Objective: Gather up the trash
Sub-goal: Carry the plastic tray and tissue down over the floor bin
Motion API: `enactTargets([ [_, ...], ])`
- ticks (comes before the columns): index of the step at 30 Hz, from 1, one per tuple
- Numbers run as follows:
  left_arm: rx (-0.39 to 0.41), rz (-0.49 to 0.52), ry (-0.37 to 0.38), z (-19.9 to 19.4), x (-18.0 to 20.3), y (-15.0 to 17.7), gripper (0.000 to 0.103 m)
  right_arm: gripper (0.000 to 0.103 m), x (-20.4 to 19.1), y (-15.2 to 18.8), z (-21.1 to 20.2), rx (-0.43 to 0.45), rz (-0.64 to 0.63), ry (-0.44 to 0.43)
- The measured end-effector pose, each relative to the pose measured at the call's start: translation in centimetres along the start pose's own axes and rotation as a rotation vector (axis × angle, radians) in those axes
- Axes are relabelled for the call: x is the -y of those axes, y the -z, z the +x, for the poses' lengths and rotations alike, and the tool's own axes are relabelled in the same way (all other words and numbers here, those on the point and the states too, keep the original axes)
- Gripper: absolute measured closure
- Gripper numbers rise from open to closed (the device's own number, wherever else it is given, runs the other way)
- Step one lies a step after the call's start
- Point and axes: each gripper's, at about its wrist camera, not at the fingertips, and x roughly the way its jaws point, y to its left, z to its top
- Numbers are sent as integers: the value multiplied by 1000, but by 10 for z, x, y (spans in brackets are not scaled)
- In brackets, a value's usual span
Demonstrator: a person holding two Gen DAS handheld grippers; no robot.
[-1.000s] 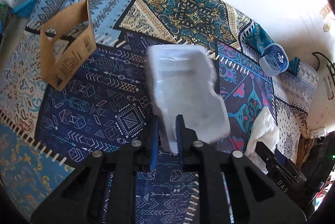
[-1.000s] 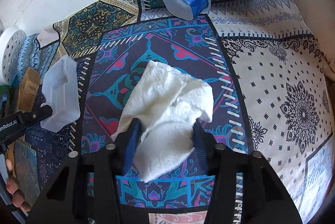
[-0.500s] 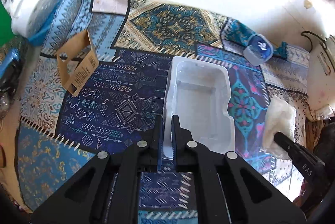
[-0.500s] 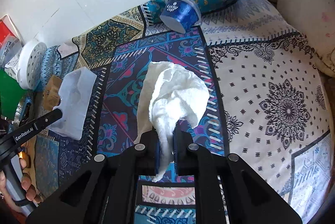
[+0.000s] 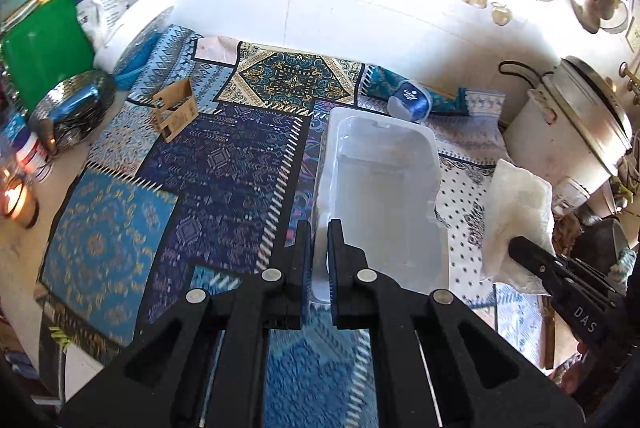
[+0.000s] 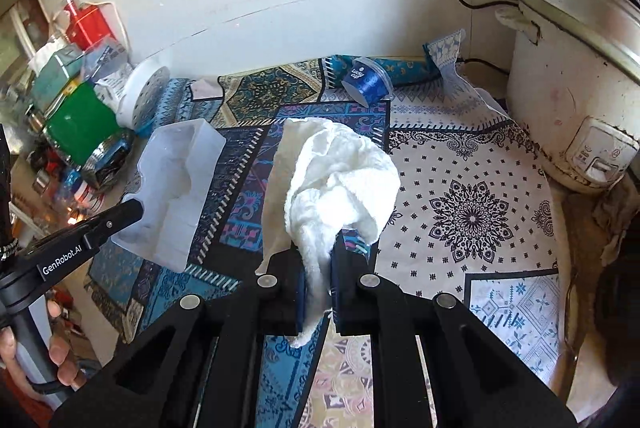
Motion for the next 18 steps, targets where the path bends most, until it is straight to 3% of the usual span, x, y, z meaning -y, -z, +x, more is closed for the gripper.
enactTargets([
  [6, 34, -1, -12, -48, 3, 32, 97, 94, -15, 25, -34, 36, -28, -46],
  [18, 50, 51, 28, -109, -35, 100, 97, 94, -62, 93, -83, 93, 10, 21],
])
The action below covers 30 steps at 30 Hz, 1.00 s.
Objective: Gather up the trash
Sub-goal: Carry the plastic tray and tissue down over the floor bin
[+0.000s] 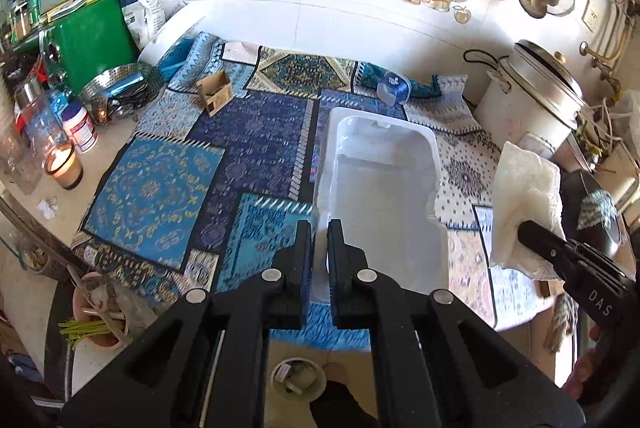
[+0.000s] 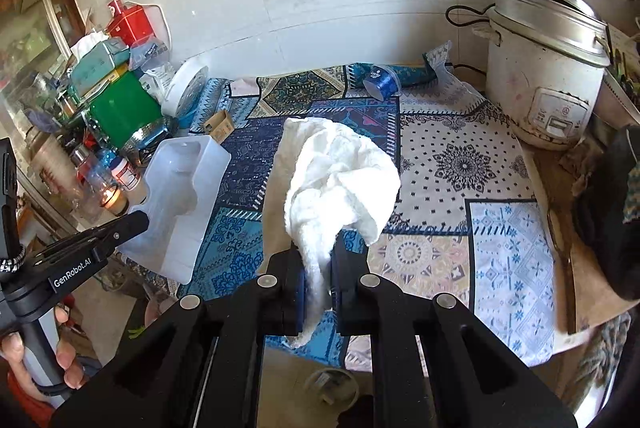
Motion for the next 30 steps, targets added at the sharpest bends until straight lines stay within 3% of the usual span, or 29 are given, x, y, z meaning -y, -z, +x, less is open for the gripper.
enactTargets([
  [8, -41, 39, 0, -49, -46, 75, 97, 94, -47, 77, -24, -41, 38, 27],
  [12, -91, 70, -18, -54, -63, 110, 97, 94, -61, 114, -24, -88, 56, 35],
  [21, -247, 38, -9, -25, -81, 173, 97, 94, -62, 171, -5, -220, 94, 60],
  [30, -405, 58, -79, 50, -75, 244, 97, 94, -15, 233, 54, -375, 140, 76],
])
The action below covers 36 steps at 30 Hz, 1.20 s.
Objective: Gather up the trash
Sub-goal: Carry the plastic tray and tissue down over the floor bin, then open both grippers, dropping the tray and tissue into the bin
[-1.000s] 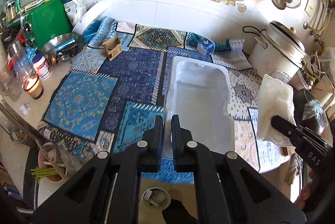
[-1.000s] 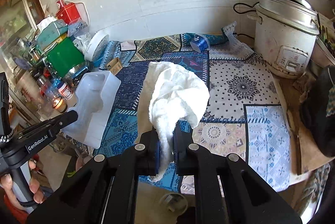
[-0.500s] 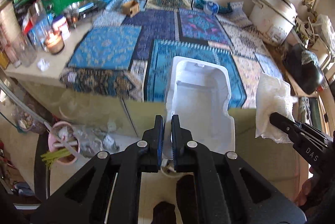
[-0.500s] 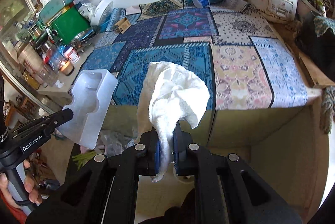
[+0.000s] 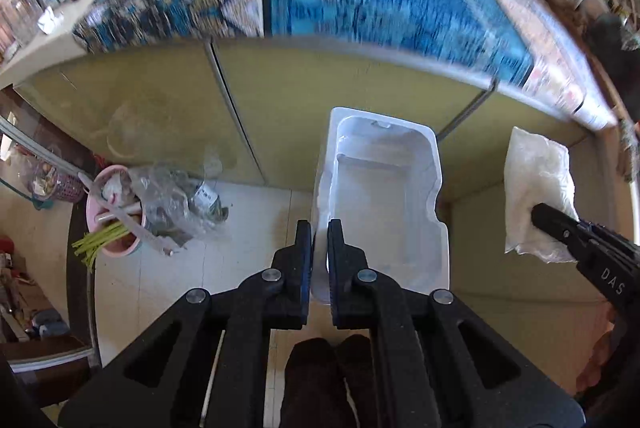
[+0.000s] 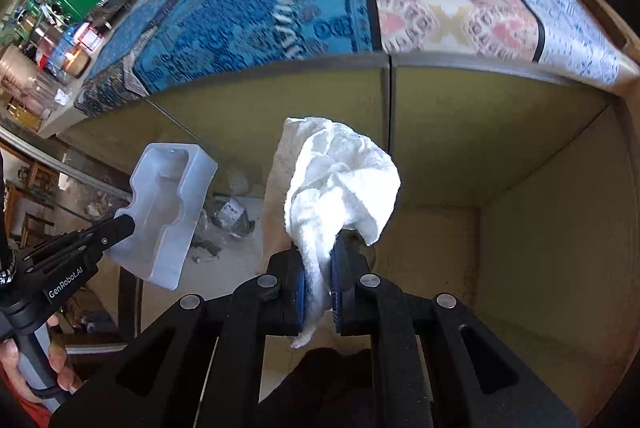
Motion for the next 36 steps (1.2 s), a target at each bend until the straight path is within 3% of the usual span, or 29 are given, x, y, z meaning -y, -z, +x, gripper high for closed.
enactTargets([
  [10, -186, -74, -23, 178, 4, 57, 97, 94, 69, 52, 160, -240, 8, 32],
  [17, -287, -135, -8, 311, -6, 96, 97, 94, 81, 79, 269, -293, -16, 18],
  [25, -374, -192, 33, 440, -17, 126, 97, 94, 69, 93, 376, -360, -66, 9],
  [31, -423, -264, 65, 502, -23, 137, 97, 93, 81, 101, 431, -430, -65, 20],
  [36, -415, -270, 71, 512, -24, 138, 97, 90, 89, 105, 464, -475, -68, 43],
])
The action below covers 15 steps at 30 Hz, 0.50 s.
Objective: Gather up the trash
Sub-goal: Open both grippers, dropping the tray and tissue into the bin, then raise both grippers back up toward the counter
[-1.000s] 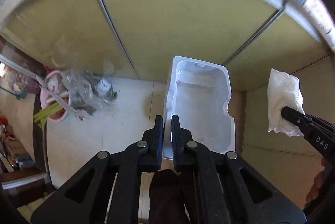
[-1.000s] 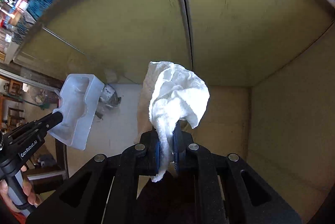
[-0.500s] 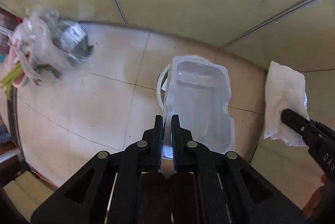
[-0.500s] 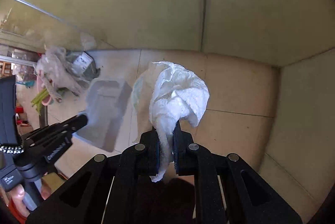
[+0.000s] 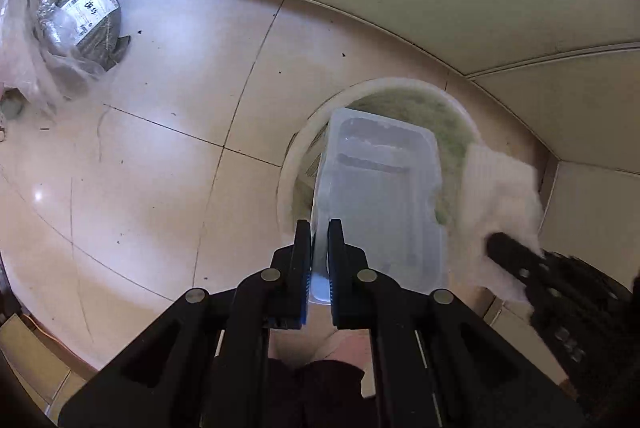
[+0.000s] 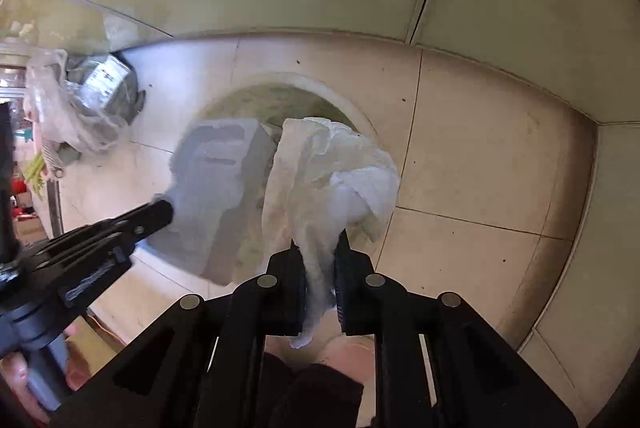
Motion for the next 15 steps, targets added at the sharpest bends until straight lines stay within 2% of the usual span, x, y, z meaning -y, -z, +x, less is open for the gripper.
enactTargets([
  [3, 8, 19, -11, 1, 6, -2, 97, 90, 3, -3, 4, -5, 14, -10],
  [5, 7, 47, -28, -1, 10, -1, 95, 78, 4, -2, 2, -1, 12, -22],
  [7, 8, 67, -41, -6, 13, -1, 91, 72, 4, 0, -4, 12, 1, -14],
  [11, 27, 102, -60, -31, 15, 6, 90, 72, 2, 7, -26, 50, -43, 13],
  [15, 62, 131, -71, -81, 21, 19, 90, 72, -2, 17, -73, 103, -69, 25],
])
